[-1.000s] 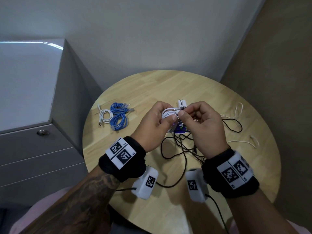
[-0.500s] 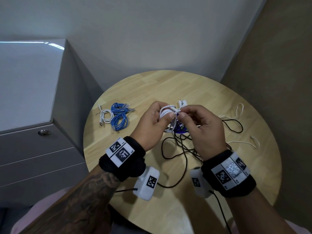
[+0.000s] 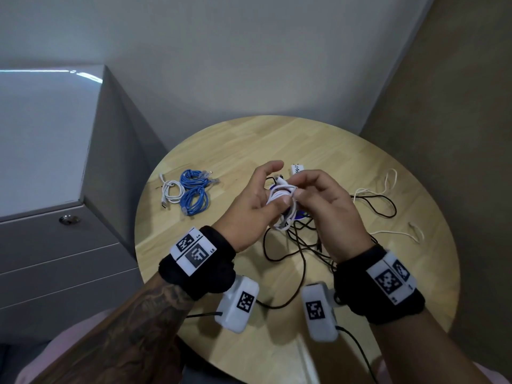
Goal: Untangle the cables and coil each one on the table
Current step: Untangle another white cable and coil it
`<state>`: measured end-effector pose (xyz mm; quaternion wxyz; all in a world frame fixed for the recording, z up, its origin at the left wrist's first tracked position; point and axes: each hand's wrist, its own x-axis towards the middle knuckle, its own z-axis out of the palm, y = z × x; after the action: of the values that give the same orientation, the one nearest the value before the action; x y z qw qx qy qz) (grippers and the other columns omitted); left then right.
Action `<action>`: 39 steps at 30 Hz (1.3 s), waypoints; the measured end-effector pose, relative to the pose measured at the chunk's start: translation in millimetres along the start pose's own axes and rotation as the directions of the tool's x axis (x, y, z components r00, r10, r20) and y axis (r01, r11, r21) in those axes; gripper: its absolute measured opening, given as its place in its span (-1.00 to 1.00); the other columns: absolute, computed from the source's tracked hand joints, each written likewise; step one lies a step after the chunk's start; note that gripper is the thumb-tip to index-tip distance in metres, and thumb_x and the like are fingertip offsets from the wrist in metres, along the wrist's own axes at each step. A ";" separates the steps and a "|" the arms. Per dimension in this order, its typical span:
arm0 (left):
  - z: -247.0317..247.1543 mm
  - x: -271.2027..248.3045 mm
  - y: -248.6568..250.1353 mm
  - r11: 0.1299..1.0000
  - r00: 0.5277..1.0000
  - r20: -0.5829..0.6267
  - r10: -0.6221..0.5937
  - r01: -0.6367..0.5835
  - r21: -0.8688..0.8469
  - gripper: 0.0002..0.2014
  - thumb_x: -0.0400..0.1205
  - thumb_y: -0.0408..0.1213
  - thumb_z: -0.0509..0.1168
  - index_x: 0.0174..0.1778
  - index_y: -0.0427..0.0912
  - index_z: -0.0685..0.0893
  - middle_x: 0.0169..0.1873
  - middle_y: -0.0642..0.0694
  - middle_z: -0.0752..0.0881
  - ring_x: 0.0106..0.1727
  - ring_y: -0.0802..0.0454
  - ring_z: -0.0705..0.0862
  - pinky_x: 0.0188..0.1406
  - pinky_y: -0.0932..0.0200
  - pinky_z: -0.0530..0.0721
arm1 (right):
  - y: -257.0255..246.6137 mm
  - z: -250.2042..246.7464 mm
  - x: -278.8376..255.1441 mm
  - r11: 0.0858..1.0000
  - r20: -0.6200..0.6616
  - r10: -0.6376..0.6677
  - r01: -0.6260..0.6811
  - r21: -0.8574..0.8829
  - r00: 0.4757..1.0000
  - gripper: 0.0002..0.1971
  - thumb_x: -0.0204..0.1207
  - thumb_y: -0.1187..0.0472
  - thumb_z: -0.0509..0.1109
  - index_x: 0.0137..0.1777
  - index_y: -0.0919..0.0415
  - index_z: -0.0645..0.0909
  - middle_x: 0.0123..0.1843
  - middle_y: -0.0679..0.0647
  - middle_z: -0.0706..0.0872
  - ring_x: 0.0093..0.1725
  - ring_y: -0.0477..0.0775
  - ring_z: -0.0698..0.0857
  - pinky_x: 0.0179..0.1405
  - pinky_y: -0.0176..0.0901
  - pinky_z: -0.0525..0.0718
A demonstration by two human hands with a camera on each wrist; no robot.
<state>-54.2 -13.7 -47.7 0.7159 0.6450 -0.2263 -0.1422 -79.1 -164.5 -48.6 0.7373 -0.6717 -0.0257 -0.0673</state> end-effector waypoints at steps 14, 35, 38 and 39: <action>4.2 3.9 -1.8 0.987 0.987 -0.017 -0.157 0.156 -0.043 -0.85 0.73 -0.50 0.17 0.17 -0.48 0.51 -0.64 0.15 0.53 -0.62 0.28 0.33 -0.59 0.42 0.31 | -5.3 -5.1 4.0 0.981 -0.150 -0.022 0.051 0.188 0.988 -0.85 0.70 0.40 0.32 0.11 0.24 0.71 -0.13 0.15 0.79 -0.09 0.07 0.78 -0.12 -0.20 0.73; -1.7 4.3 0.7 0.985 0.995 0.028 -0.091 0.094 -0.148 -0.89 0.65 -0.45 0.25 0.04 -0.41 0.58 -0.54 0.11 0.57 -0.57 0.24 0.38 -0.55 0.41 0.33 | -10.8 -4.1 -4.7 0.966 -0.040 -0.247 0.243 -0.088 0.968 -0.47 0.46 0.66 0.44 0.17 0.03 0.50 -0.08 -0.22 0.70 -0.23 0.28 0.55 -0.22 0.20 0.59; -1.2 4.3 3.2 0.985 0.991 0.010 -0.136 0.136 -0.102 -0.87 0.71 -0.54 0.17 0.10 -0.51 0.57 -0.61 0.15 0.51 -0.59 0.25 0.32 -0.54 0.34 0.33 | -8.6 0.6 -7.5 0.950 -0.075 -0.287 0.274 -0.152 0.955 -0.51 0.44 0.59 0.46 0.07 -0.05 0.50 -0.16 -0.15 0.71 -0.32 0.38 0.50 -0.31 0.17 0.58; -1.0 4.0 3.6 0.985 0.989 0.001 -0.150 0.149 -0.086 -0.85 0.72 -0.53 0.16 0.13 -0.52 0.57 -0.63 0.15 0.50 -0.60 0.26 0.34 -0.51 0.26 0.39 | -8.5 1.7 -8.3 0.934 -0.065 -0.315 0.297 -0.199 0.947 -0.52 0.44 0.56 0.47 0.06 -0.07 0.51 -0.13 -0.03 0.70 -0.31 0.44 0.52 -0.34 0.17 0.58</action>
<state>-50.6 -14.3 -43.6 0.7308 0.6293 -0.1691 -0.2035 -88.4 -163.0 -41.1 0.6520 -0.7217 -0.0883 -0.2153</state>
